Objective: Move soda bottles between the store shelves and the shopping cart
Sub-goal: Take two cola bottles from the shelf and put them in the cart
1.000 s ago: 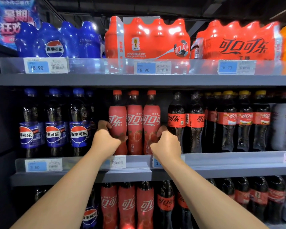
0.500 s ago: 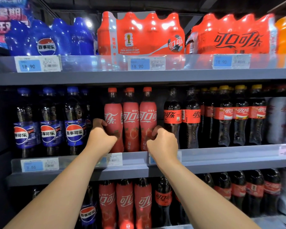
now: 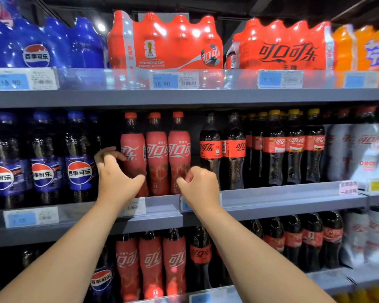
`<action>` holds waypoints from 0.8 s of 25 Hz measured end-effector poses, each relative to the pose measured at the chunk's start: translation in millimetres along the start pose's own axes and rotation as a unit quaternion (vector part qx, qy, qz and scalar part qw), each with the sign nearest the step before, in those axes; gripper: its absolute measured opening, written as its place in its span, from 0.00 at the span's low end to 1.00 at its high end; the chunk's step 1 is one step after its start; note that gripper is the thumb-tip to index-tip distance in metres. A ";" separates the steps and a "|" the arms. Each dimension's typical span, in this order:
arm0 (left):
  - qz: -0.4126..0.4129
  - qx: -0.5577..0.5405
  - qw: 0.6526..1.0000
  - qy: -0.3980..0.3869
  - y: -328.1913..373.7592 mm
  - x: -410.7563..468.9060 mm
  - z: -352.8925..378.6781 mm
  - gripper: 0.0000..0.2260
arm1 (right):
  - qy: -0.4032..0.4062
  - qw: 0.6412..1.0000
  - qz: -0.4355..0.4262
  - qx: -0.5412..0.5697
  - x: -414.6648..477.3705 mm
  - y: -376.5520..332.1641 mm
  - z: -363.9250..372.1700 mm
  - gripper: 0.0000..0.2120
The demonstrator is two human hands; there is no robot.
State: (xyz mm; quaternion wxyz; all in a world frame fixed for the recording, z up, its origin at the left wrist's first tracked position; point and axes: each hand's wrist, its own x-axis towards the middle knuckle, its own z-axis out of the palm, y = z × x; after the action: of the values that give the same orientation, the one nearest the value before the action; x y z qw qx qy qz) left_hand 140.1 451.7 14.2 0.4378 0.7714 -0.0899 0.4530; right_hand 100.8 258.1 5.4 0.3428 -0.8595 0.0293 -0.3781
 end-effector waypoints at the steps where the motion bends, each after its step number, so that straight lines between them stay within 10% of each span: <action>1: -0.019 -0.010 1.000 0.000 0.2 0.5 -0.2 0.26 | -0.003 1.000 0.001 0.005 0.2 0.2 -1.4 0.10; 14: -0.114 0.007 0.988 -0.104 -2.6 14.6 -0.9 0.29 | 0.011 0.993 -0.091 0.077 25.8 -62.0 -28.1 0.05; 20: -0.104 -0.040 0.989 -0.092 -6.8 15.1 -1.6 0.30 | -0.048 0.979 -0.012 0.196 75.7 -84.4 -9.0 0.25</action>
State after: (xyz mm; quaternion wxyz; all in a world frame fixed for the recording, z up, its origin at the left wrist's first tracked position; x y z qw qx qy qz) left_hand 151.4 460.9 22.2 0.5031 0.7968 -0.0666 0.3282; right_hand 131.0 294.0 109.0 0.5010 -0.7931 -0.0717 -0.3387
